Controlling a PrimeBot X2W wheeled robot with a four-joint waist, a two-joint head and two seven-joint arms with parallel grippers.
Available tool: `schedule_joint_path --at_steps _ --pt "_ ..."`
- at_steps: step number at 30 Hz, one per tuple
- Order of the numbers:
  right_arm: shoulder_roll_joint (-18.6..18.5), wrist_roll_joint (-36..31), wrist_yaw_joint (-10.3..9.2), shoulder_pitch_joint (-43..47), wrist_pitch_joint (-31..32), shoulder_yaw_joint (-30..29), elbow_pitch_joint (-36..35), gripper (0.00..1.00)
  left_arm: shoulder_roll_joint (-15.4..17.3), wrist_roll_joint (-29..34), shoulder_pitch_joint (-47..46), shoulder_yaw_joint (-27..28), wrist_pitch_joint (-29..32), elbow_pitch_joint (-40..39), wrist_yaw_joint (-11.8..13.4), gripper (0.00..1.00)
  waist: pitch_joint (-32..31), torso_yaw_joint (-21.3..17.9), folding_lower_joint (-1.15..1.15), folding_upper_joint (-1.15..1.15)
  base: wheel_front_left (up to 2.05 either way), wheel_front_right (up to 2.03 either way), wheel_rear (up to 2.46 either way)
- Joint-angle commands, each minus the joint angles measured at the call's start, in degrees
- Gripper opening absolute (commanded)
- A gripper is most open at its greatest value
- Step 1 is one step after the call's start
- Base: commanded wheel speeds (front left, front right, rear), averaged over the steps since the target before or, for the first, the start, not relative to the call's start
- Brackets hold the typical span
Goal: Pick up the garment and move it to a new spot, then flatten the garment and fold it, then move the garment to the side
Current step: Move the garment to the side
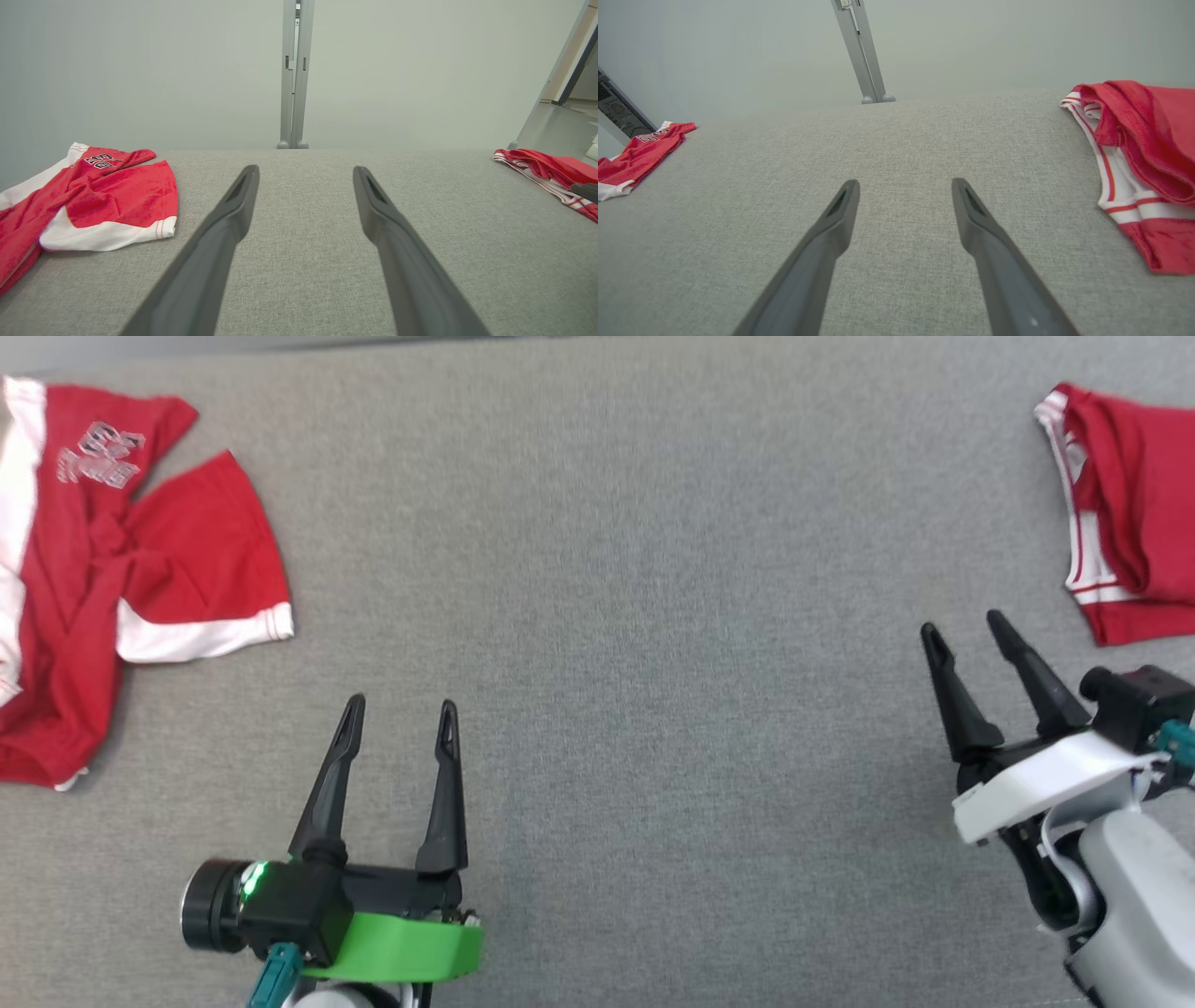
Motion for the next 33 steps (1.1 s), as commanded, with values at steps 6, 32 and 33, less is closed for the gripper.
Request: schedule_joint_path --at_steps 6,32,33 --pt "6.4 -8.6 -0.09 8.3 -0.2 -5.5 -6.7 1.0 -0.2 -0.8 4.4 1.4 0.0 2.1 -1.5 1.0 -13.0 1.4 0.0 0.0 0.0 0.0 0.0" --pt "13.9 -18.6 -0.08 27.4 -0.2 -11.4 -14.2 1.0 -0.3 -1.8 15.3 5.1 0.0 4.6 -2.1 1.0 -21.6 2.1 0.0 0.0 0.0 0.0 0.0" --pt "14.0 -18.6 -0.09 27.5 -0.2 -11.3 -14.0 1.0 -0.3 -1.8 15.3 5.1 0.0 4.7 -2.0 1.0 -21.7 2.1 0.0 0.0 0.0 0.0 0.0"
